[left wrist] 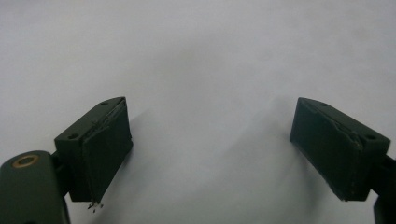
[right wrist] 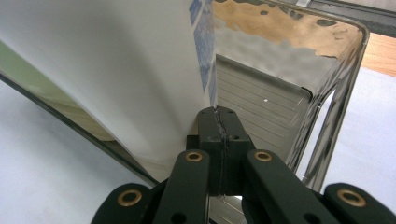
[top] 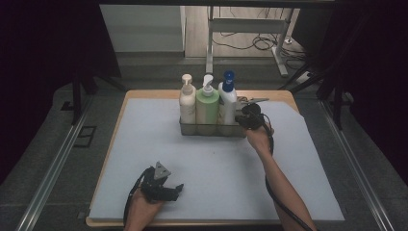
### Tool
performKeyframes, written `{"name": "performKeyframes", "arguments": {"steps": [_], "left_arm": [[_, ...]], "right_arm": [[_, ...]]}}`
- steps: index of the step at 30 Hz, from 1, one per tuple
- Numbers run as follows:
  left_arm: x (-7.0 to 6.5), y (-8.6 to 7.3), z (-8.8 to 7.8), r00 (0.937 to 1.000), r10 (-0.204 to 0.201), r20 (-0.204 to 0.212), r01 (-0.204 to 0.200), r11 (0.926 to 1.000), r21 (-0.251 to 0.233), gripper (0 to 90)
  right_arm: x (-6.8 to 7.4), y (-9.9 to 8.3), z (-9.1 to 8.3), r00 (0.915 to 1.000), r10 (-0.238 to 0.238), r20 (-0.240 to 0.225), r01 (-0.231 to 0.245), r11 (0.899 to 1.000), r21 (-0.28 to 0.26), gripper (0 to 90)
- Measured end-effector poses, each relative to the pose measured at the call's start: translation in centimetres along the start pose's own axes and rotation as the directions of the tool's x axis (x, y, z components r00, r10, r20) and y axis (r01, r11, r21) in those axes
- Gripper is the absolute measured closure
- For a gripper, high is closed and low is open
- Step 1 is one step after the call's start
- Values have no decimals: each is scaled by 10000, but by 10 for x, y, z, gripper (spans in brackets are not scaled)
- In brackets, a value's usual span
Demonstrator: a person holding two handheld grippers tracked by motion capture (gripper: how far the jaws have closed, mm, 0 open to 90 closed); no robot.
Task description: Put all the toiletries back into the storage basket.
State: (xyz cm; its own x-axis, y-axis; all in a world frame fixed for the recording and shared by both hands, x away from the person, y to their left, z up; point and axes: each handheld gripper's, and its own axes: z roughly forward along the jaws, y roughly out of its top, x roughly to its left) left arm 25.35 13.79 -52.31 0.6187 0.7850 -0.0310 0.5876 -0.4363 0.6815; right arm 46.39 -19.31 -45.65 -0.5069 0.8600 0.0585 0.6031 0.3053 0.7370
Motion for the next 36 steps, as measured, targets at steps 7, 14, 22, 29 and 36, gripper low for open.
{"name": "performKeyframes", "arguments": {"steps": [7, 14, 22, 29, 36], "left_arm": [[0, 0, 0, 10000, -3, 0, 3, 10000, 1, 123], [0, 0, 0, 10000, -7, 1, 7, 10000, -1, 123], [0, 0, 0, 10000, -3, 2, 3, 10000, 3, 123], [0, 0, 0, 10000, 2, 4, -2, 10000, 11, 123], [0, 0, 0, 10000, 1, 3, -1, 10000, 12, 123]], "right_arm": [[2, 0, -3, 9999, -40, -138, 40, 10000, -6, 894], [6, 0, -4, 9993, -172, -340, 173, 9998, 23, 895], [11, -1, -5, 9989, -311, -362, 312, 9995, 7, 895], [12, -1, -5, 9988, -334, -367, 334, 9994, 1, 895], [14, -2, -6, 9988, -397, -289, 396, 9992, -21, 895]]}}
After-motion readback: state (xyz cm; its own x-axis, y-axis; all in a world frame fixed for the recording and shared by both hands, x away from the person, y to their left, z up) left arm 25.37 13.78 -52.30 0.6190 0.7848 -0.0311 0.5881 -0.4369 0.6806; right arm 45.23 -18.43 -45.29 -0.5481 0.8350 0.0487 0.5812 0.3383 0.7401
